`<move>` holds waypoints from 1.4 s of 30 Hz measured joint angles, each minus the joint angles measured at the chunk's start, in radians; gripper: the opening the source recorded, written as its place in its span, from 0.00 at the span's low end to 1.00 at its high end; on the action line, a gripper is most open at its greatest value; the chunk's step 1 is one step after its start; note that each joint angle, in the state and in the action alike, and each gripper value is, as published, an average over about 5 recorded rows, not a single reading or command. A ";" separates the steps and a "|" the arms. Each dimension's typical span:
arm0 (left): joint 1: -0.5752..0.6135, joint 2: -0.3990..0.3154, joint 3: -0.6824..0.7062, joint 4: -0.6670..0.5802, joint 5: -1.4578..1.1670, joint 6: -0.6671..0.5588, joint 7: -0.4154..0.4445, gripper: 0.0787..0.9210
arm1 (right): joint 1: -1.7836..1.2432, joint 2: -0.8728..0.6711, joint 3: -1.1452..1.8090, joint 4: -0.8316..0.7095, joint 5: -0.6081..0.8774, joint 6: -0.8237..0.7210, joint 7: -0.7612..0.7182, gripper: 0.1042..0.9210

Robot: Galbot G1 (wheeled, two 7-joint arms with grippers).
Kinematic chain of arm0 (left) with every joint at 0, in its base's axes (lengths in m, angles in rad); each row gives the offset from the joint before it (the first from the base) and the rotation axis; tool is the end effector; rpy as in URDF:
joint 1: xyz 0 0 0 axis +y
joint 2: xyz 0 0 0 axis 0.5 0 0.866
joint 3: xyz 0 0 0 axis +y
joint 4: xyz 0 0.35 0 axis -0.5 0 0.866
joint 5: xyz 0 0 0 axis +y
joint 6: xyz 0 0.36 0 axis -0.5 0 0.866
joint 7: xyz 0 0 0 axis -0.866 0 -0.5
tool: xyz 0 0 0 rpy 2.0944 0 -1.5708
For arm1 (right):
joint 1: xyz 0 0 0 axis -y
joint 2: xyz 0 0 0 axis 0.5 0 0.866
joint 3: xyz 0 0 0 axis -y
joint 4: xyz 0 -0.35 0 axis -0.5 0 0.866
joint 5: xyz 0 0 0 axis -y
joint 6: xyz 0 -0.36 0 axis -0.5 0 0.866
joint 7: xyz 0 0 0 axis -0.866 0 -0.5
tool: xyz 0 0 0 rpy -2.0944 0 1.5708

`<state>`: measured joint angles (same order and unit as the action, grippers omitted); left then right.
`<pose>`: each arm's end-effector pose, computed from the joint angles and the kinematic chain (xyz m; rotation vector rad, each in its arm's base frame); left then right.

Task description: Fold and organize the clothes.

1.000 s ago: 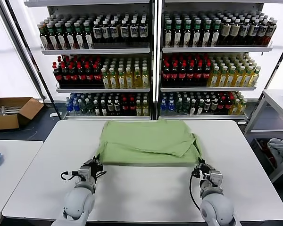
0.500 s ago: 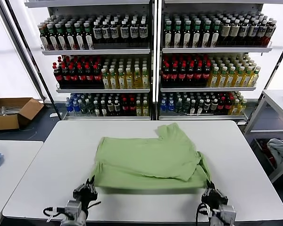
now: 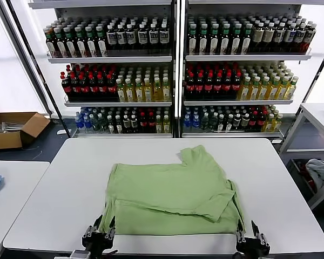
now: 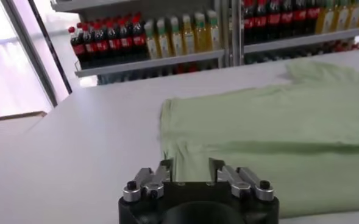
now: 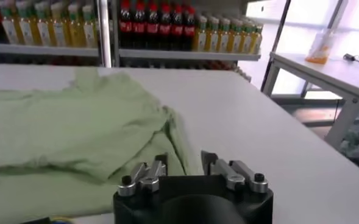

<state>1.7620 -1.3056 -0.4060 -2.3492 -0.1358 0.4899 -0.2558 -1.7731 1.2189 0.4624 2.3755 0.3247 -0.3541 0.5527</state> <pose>0.1256 -0.0035 -0.2437 -0.0220 -2.6914 -0.1422 0.1264 -0.0169 -0.2329 -0.3353 -2.7880 0.0498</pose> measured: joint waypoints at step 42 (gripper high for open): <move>-0.906 0.118 0.119 0.797 -0.210 0.020 0.207 0.88 | 1.243 0.012 -0.313 -1.109 0.221 -0.120 -0.453 0.88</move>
<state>0.8564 -1.1874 -0.2866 -1.5518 -0.3453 0.5099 -0.0485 -0.5305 1.2305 0.1492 1.2664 0.5461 -0.4740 0.0997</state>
